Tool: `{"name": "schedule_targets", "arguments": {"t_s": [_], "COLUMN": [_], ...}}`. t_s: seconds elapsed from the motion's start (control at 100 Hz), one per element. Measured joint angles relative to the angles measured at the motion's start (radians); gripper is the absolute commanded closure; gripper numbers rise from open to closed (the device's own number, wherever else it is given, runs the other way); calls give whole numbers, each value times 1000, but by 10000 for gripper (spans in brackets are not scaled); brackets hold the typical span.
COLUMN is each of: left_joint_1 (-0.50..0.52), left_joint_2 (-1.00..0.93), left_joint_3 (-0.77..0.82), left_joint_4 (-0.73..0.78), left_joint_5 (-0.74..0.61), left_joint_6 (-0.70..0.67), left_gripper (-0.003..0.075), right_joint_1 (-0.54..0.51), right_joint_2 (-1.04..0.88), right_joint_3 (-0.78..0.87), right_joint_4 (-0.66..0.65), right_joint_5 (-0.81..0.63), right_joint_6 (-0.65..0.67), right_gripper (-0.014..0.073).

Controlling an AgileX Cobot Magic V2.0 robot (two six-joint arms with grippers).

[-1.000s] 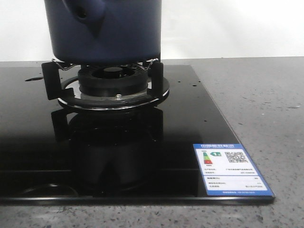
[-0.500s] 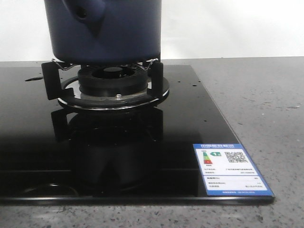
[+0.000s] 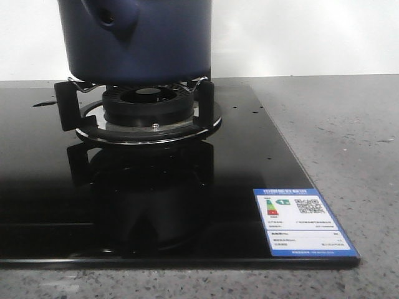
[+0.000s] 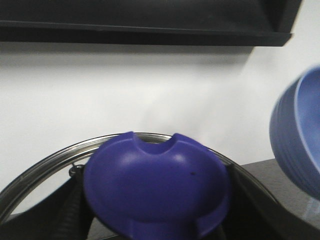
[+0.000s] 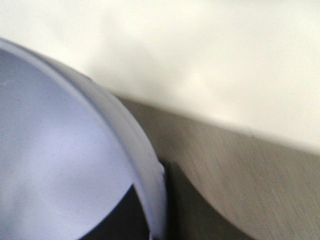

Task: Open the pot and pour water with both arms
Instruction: 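Lower the light blue bowl back onto the counter with the right gripper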

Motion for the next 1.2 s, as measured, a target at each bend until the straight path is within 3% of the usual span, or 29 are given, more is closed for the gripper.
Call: {"name": "schedule_targets", "arguments": {"t_s": [0.15, 0.36, 0.54, 0.95, 1.06, 1.2], "left_joint_1": [-53, -68, -68, -68, -68, -68], "left_joint_2": [0, 0, 0, 0, 0, 0], "left_joint_3": [0, 0, 0, 0, 0, 0], "left_joint_4": [-2, -2, -2, -3, -3, -3], "left_joint_5": [-21, -27, -27, -27, -27, -27], "left_joint_6": [0, 0, 0, 0, 0, 0], "left_gripper": [383, 383, 383, 383, 383, 383], "right_joint_1": [-143, -266, -283, -283, -283, -283], "right_joint_2": [0, -1, 3, 66, 66, 66], "right_joint_3": [63, 278, 391, 407, 407, 407], "right_joint_4": [0, 27, 50, 112, 112, 115], "right_joint_5": [205, 188, 118, 82, 83, 93], "right_joint_6": [7, 11, -2, -2, -9, -24], "right_gripper": [636, 636, 636, 628, 532, 281]}}
